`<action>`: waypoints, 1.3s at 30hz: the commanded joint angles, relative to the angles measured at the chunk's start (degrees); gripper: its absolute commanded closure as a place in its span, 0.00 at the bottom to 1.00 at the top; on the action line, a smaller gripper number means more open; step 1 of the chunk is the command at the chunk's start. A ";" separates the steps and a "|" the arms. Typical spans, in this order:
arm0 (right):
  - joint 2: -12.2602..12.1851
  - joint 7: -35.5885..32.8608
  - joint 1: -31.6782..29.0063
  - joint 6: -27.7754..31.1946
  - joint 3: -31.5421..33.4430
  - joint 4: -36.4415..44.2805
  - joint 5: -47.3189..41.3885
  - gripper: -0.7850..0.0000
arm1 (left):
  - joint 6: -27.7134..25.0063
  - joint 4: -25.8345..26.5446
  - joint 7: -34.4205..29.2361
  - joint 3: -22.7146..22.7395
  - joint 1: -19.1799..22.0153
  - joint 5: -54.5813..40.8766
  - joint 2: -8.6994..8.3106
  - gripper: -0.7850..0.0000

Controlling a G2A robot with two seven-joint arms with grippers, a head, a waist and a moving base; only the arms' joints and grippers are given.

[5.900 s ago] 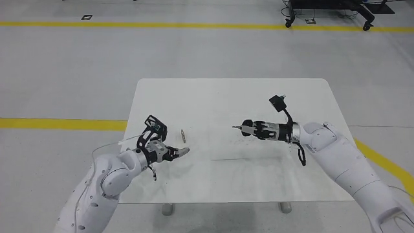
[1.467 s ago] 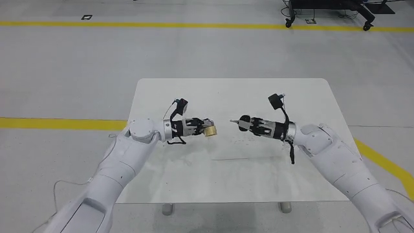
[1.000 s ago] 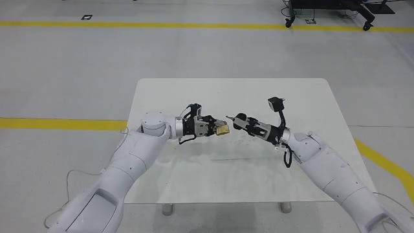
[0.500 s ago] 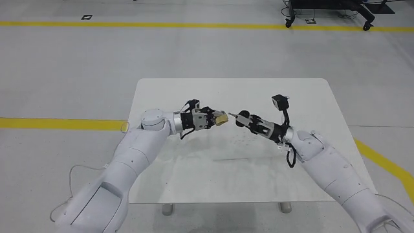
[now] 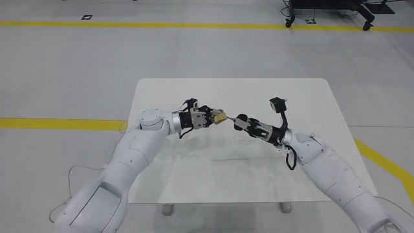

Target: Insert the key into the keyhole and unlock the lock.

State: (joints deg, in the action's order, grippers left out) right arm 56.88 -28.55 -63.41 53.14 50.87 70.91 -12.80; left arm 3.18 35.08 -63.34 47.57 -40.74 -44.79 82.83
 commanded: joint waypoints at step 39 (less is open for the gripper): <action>-4.49 10.43 -25.93 -51.02 14.07 33.89 -14.34 1.00 | 12.65 4.21 13.97 -1.30 -2.34 3.99 1.78 1.00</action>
State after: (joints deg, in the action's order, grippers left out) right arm 52.41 -20.12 -88.27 4.14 64.40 103.61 -27.05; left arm 15.69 39.07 -49.53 46.15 -43.03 -40.82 84.61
